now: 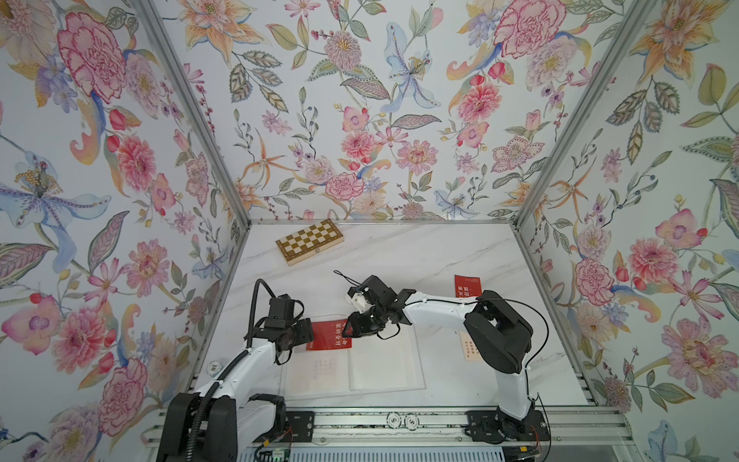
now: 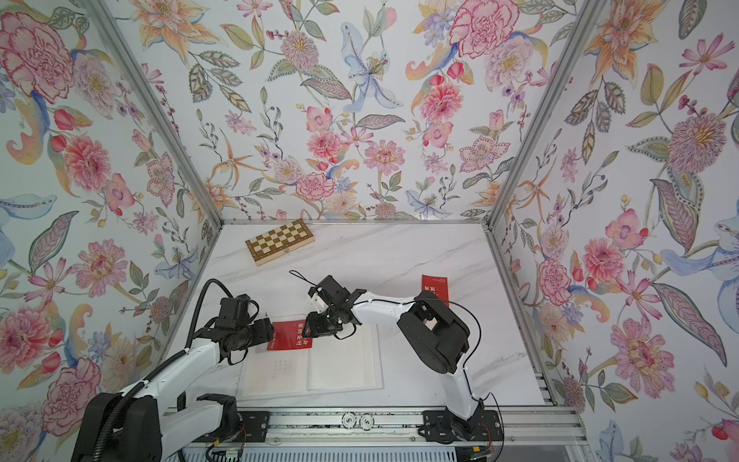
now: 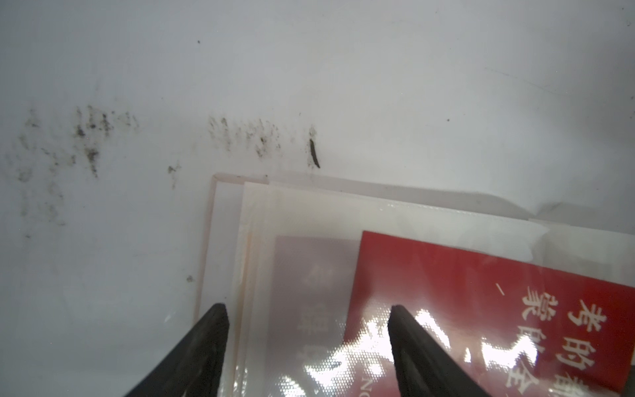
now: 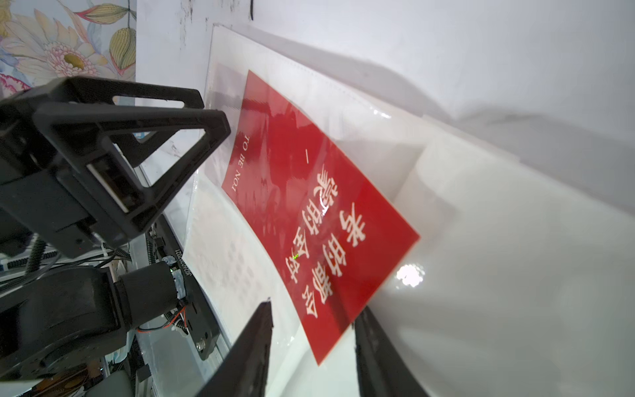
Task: Place the photos into the photo albums
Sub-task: Insert the photo into the photo album.
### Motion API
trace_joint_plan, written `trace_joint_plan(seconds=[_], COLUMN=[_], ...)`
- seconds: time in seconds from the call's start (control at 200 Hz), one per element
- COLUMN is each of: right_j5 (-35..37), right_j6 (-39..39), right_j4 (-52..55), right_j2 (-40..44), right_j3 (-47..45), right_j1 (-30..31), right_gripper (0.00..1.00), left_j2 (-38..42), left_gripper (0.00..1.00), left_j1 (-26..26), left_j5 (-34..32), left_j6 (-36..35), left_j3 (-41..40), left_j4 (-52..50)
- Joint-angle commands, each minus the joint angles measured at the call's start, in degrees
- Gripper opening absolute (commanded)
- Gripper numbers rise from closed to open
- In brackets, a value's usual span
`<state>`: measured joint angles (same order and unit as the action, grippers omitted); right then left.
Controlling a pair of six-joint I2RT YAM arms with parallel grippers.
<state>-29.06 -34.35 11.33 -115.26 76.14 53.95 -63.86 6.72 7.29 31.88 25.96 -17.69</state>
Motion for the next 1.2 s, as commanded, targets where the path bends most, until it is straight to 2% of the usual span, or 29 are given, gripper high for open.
trace_joint_plan(seconds=[0.0, 0.37, 0.701, 0.866, 1.036, 1.196], right_j5=[0.4, -1.3, -3.4, -1.5, 1.7, 3.7], right_j6=[-0.7, -2.4, -7.0, -6.8, -4.8, -4.2], right_j4=[1.1, 0.5, -6.4, -6.4, -4.2, -3.9], right_j2=[-1.8, -7.1, -8.0, -4.5, 0.9, 6.5], right_j3=[2.5, 8.2, 6.8, 3.0, -1.0, -5.3], right_j1=[0.9, 2.2, 2.1, 0.9, -0.5, -1.0], right_gripper=[0.40, 0.40, 0.40, 0.42, 0.50, 0.51], left_j2=[-0.6, -1.7, -1.6, -0.6, 2.1, 2.5], left_gripper=[0.72, 0.72, 0.72, 0.72, 0.72, 0.73], left_j1=[-1.0, -1.9, -2.0, -2.0, -1.6, 1.0], left_j5=[1.0, 2.8, 3.0, 3.3, 1.8, 0.5], left_j6=[-0.6, -0.8, -0.8, -1.8, -3.2, -3.4], left_j3=[-0.2, -0.3, -0.5, -0.3, 2.2, 5.3], left_j4=[0.9, 1.7, 1.7, 1.4, -1.1, -3.0])
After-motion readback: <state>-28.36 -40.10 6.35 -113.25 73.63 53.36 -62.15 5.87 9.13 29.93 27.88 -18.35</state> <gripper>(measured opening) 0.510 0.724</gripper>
